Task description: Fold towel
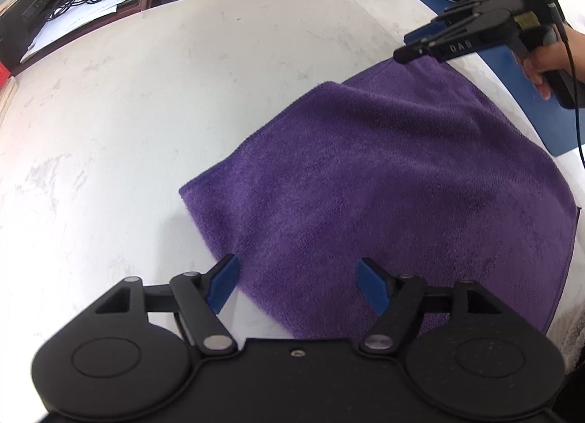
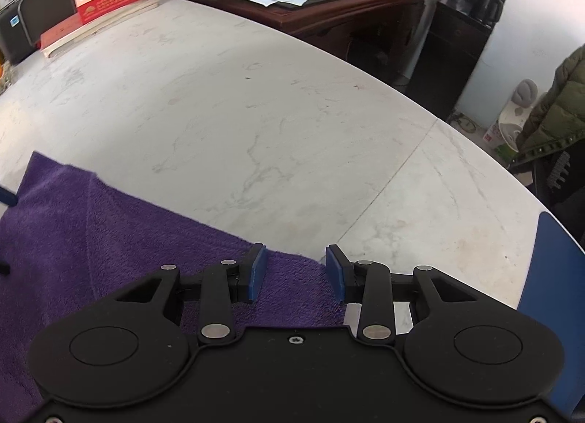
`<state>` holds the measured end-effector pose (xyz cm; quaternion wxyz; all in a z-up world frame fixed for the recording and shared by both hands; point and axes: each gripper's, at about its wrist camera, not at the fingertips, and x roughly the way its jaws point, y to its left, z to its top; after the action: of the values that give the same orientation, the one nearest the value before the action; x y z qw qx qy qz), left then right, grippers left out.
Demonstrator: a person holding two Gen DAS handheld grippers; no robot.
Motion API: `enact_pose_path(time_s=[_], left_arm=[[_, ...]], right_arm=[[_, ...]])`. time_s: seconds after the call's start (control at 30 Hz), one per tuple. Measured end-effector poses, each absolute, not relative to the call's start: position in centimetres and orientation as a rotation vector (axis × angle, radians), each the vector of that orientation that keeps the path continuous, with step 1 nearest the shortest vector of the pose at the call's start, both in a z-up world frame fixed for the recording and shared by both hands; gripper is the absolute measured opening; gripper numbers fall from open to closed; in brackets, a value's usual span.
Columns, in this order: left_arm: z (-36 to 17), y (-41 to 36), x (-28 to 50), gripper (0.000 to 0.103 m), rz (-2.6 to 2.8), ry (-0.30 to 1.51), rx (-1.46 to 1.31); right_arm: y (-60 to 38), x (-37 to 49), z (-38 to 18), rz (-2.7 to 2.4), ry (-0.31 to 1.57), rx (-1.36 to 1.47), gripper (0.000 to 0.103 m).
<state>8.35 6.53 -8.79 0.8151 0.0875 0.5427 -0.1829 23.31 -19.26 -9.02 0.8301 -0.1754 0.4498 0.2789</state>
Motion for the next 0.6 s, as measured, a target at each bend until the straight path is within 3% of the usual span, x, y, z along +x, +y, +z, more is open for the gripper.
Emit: enact_pose_path(time_s=[0.27,0.6], left_arm=[[-7.5,6.9,9.1,0.070,-0.349,1.123,0.148],[-8.5,4.2,11.2,0.070,-0.434,1.120,0.188]], right_arm=[[-15.4,20.2,-5.3,0.792,0.874,-0.381,0.034],[-11.1,18.9,-8.0,0.911,0.908,-0.570,0.034]])
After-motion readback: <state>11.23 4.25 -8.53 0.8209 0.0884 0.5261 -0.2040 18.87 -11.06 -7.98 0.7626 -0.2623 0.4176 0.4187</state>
